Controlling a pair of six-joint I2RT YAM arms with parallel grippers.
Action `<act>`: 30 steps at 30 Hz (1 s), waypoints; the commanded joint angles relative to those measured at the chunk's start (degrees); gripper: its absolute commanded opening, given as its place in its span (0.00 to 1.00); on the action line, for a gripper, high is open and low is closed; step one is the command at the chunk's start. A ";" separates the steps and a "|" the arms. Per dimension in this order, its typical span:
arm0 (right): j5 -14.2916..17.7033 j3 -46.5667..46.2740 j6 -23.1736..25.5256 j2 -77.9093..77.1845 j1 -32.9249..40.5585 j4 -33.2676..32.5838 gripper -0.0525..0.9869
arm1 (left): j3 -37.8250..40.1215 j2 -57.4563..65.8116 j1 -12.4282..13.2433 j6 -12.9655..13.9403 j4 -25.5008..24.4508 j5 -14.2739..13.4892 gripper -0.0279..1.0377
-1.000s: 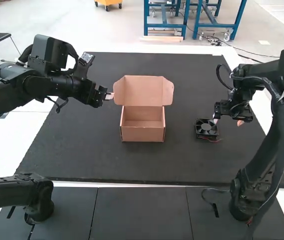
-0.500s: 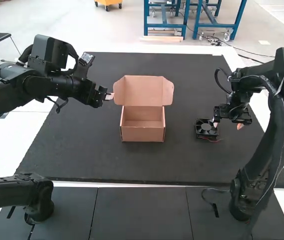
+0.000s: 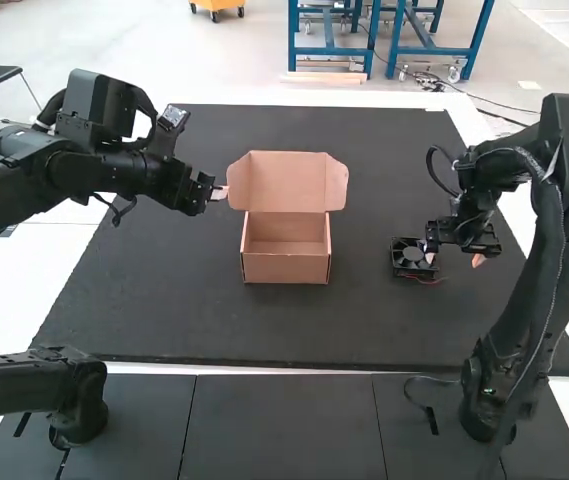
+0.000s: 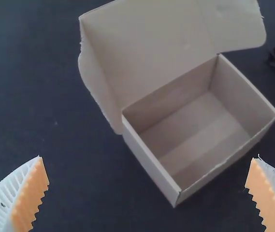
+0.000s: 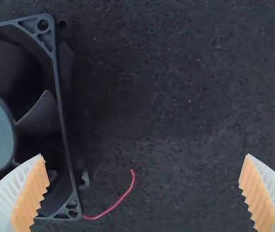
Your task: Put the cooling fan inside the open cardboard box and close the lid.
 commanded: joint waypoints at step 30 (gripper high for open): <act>0.25 5.34 -1.23 5.72 -0.33 -0.93 0.73 | 2.49 -0.58 -0.31 0.38 -0.25 -0.50 0.93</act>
